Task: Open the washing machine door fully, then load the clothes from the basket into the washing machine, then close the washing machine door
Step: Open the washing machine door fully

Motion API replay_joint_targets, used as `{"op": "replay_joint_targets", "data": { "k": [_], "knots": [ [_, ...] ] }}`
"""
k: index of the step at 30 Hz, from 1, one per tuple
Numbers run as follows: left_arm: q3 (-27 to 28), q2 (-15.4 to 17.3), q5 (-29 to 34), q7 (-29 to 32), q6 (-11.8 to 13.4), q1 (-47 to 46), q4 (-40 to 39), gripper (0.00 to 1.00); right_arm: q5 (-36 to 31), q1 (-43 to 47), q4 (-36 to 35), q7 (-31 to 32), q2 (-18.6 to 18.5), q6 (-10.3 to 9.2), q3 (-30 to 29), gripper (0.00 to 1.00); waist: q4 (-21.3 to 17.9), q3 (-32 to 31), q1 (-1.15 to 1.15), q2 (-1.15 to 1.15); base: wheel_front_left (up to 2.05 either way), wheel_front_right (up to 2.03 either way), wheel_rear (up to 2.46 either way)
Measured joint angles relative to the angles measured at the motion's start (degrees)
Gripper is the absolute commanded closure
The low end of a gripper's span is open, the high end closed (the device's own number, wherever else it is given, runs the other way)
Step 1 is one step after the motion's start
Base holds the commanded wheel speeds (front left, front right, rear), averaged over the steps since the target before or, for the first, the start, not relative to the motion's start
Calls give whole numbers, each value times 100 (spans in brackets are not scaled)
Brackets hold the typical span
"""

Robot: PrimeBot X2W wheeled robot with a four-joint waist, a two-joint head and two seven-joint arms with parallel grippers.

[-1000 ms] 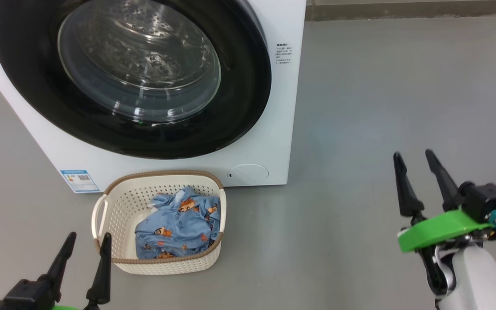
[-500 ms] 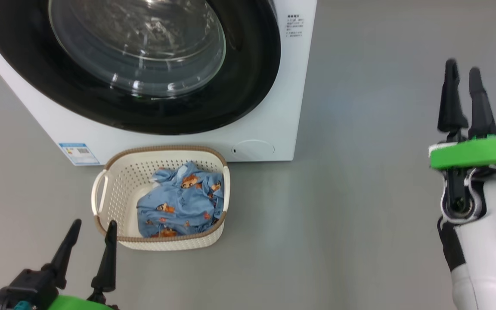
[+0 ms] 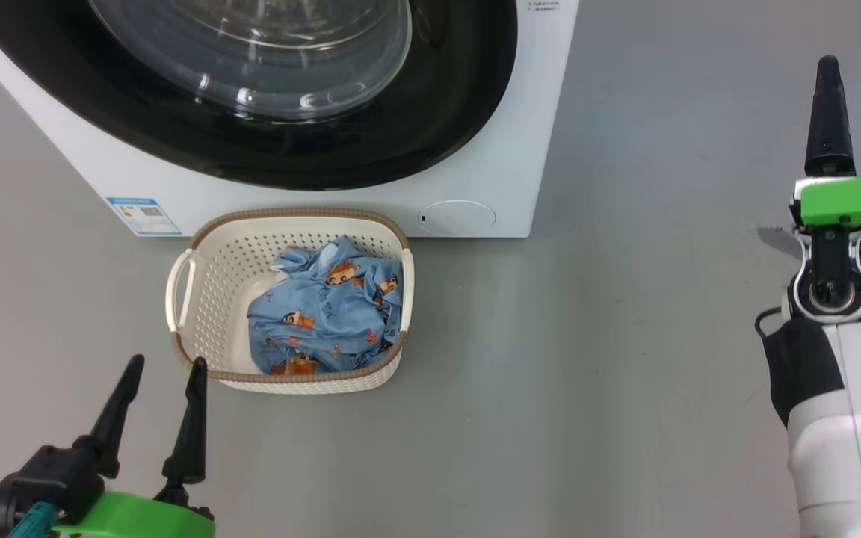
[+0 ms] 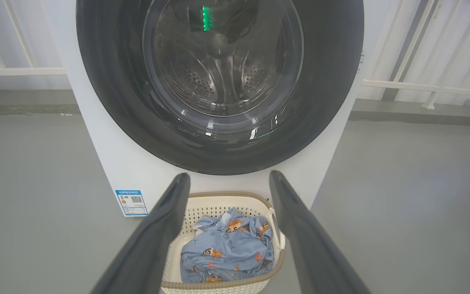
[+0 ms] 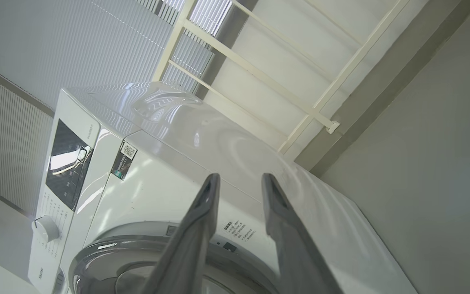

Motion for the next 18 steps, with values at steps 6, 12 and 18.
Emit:
{"op": "replay_joint_targets", "data": {
  "k": [6, 12, 18],
  "knots": [
    [-57, -12, 0, -1, 0, -2, 9, 0, 366, -357, 411, 455, 8, 0, -168, 100, 38, 53, 0, 0, 0, 0, 0],
    [-122, -18, -31, 0, 0, -118, 12, 0, 493, -825, 821, 1023, -44, 0, -333, 100, 59, 178, 0, 0, 0, 0, 0],
    [-196, -37, -105, -1, 0, -232, 15, 0, 493, -1377, 1198, 1697, -135, 0, -417, 100, 99, 390, 0, 0, 0, 0, 0]
  ]
}}
